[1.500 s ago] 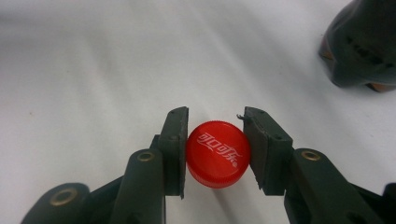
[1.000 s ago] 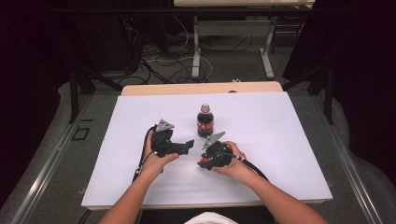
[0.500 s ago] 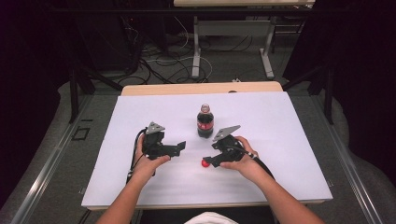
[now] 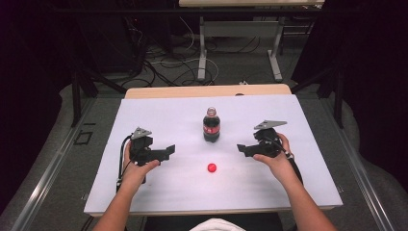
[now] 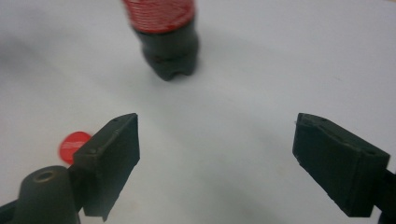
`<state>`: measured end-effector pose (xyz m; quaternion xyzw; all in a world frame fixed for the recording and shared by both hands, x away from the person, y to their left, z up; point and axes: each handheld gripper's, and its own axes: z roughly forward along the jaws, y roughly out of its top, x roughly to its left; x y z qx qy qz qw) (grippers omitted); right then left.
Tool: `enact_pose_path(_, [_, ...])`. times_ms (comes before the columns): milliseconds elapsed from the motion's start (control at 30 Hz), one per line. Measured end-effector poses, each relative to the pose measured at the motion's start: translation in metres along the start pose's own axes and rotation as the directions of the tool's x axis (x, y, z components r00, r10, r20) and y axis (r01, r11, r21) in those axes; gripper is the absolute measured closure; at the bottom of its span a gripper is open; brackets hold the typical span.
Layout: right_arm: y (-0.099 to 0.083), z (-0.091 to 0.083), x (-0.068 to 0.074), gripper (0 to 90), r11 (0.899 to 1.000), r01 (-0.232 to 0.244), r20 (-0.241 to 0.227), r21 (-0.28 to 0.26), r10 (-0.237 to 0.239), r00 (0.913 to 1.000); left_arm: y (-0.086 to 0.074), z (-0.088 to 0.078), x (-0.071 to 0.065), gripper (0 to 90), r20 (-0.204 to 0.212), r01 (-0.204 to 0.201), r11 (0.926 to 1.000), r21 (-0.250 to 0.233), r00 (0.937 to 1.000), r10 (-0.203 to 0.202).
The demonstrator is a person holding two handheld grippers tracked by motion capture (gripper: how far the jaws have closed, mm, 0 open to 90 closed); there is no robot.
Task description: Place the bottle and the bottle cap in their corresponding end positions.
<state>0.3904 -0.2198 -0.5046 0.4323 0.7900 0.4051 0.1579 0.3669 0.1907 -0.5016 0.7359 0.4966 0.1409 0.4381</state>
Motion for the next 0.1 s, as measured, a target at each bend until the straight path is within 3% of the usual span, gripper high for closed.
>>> enact_pose_path(100, [-0.006,-0.006,-0.015,12.4,0.999,-0.049,0.045,-0.006,0.050,0.9978,0.000,-0.002,0.006,0.8,-0.024,-0.020,0.9997,0.018,0.9995,0.020])
